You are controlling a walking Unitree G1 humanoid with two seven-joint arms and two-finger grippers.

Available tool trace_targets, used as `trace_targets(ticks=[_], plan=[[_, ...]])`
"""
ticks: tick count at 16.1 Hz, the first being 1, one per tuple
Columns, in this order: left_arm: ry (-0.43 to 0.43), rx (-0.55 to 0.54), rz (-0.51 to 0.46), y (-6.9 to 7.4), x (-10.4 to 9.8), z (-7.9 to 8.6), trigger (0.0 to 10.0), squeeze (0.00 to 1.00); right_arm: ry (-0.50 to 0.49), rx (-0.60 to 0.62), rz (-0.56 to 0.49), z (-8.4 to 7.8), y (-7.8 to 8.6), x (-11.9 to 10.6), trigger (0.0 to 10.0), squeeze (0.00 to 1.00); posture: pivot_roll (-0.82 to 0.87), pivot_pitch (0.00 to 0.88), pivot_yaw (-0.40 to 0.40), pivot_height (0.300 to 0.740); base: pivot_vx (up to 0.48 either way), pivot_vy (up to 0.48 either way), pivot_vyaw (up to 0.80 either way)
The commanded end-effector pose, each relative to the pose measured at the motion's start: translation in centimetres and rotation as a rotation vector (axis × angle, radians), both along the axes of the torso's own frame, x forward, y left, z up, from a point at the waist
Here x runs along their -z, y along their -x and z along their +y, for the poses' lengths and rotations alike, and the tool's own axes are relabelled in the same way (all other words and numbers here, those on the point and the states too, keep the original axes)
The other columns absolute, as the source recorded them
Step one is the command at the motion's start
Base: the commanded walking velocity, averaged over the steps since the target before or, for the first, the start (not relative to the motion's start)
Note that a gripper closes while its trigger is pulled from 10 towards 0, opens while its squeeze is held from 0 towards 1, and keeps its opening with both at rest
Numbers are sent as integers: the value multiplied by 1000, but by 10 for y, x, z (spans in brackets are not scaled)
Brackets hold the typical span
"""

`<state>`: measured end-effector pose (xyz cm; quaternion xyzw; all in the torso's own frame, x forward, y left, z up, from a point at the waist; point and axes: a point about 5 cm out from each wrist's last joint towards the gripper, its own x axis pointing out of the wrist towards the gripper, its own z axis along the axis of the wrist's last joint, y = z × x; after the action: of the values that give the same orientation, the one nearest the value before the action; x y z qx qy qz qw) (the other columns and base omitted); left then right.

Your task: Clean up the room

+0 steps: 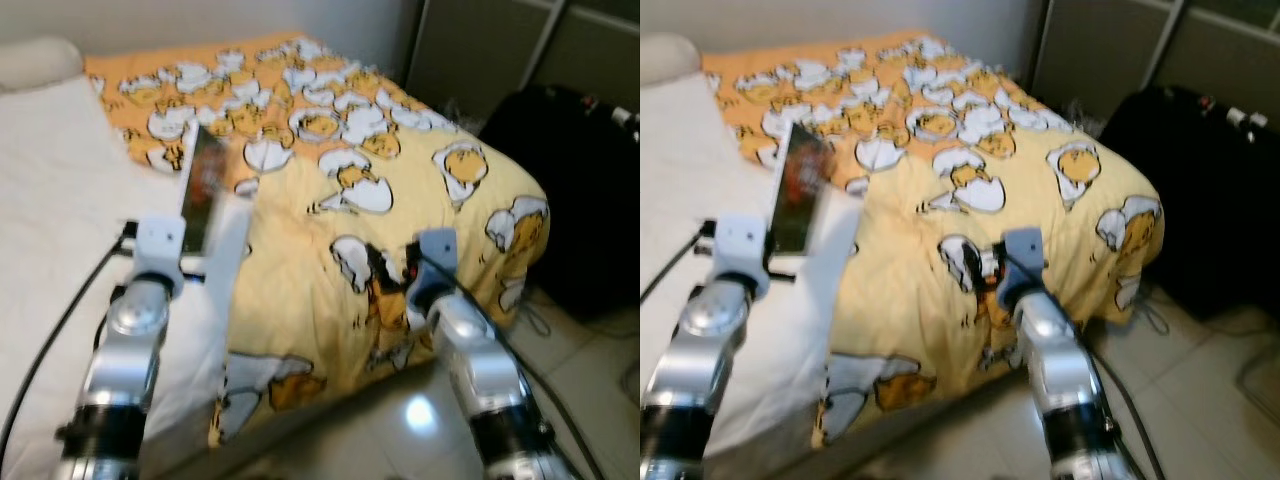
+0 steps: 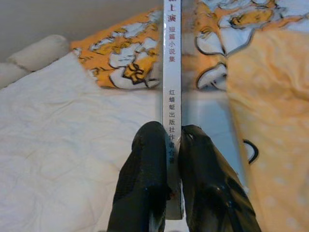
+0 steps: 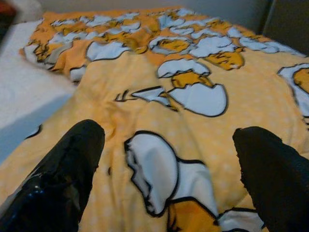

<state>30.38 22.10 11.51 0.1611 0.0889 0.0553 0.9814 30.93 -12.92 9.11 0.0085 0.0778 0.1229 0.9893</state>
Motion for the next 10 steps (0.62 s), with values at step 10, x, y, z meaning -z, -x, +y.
trace_targets(ticks=[10], plan=[[-21,17,-50,-5,-11,-2,10000,0,-11,2,3,0,1,1,10000,0,-41,0,29,740,0,415,0]])
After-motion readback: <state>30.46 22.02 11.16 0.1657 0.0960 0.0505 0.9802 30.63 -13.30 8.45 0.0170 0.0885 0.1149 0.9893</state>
